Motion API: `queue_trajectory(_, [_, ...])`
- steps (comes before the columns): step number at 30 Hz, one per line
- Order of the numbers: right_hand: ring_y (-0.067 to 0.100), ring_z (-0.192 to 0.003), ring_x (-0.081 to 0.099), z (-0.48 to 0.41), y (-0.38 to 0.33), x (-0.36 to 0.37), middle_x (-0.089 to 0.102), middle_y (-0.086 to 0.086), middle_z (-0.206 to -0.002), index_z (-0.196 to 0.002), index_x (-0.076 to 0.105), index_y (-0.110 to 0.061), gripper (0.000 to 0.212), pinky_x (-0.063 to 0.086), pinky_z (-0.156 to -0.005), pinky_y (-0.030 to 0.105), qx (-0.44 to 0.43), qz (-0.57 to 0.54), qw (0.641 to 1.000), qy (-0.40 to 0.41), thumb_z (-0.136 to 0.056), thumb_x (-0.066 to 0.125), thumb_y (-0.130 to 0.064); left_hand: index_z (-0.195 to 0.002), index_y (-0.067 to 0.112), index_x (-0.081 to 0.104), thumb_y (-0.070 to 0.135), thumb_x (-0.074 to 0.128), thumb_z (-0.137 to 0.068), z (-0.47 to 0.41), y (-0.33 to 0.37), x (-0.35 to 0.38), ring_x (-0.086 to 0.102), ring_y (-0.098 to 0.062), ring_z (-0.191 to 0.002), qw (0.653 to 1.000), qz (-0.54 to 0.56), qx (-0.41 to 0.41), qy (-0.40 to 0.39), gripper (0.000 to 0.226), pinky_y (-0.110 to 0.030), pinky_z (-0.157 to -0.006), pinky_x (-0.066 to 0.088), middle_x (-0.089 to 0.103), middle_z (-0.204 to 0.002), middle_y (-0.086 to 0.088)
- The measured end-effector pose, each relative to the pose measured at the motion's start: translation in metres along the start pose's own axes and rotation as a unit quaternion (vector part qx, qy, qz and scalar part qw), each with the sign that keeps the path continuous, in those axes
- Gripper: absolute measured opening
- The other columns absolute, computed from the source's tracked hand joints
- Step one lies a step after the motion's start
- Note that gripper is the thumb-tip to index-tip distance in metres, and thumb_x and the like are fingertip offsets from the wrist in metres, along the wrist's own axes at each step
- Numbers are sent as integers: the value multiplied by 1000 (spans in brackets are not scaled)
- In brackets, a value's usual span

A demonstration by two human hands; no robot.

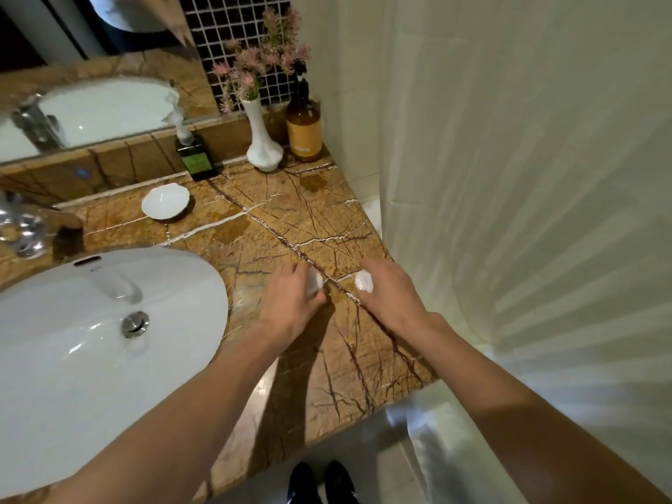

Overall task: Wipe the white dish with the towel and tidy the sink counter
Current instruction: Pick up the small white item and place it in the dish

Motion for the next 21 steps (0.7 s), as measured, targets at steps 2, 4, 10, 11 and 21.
queue_trajectory(2, [27, -110, 54, -7, -17, 4, 63, 8, -119, -117, 60, -13, 34, 40, -86, 32, -22, 3, 1000, -5, -85, 69, -21, -125, 12, 51, 36, 68, -80, 1, -13, -20, 51, -25, -108, 1000, -12, -13, 15, 53, -37, -92, 42, 60, -120, -9])
queue_trajectory(4, [26, -111, 53, -14, -37, 9, 63, 8, -119, -117, 62, -12, 34, 40, -88, 34, -44, 6, 999, -15, -86, 68, -21, -126, 12, 52, 36, 68, -79, 4, -27, -41, 51, -28, -109, 999, -22, -27, 29, 54, -41, -92, 43, 59, -121, -11])
queue_trajectory(10, [28, -103, 55, -39, -110, 18, 64, 10, -111, -110, 64, -11, 27, 43, -86, 35, -114, 13, 993, -32, -85, 67, -19, -118, 12, 58, 37, 67, -77, 22, -78, -109, 56, -31, -97, 992, -63, -83, 77, 49, -40, -80, 44, 64, -111, -13])
queue_trajectory(11, [27, -103, 55, -42, -121, 20, 63, 10, -111, -111, 64, -11, 27, 44, -87, 36, -121, 10, 992, -33, -85, 67, -19, -117, 11, 58, 37, 66, -78, 26, -89, -119, 56, -31, -96, 990, -66, -98, 83, 48, -40, -79, 44, 64, -109, -14])
queue_trajectory(21, [21, -98, 56, -88, -218, 59, 63, 3, -105, -106, 64, -15, 24, 44, -81, 30, -184, 1, 981, -57, -85, 69, -26, -118, 13, 59, 36, 66, -77, 40, -183, -188, 56, -28, -101, 971, -55, -188, 137, 48, -39, -83, 46, 65, -113, -11])
Point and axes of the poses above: each hand's wrist, its own z-axis away from the middle knuckle, its own x-axis out of the palm, y = z × x, the point moved 10 cm from there along -z, towards the middle knuckle
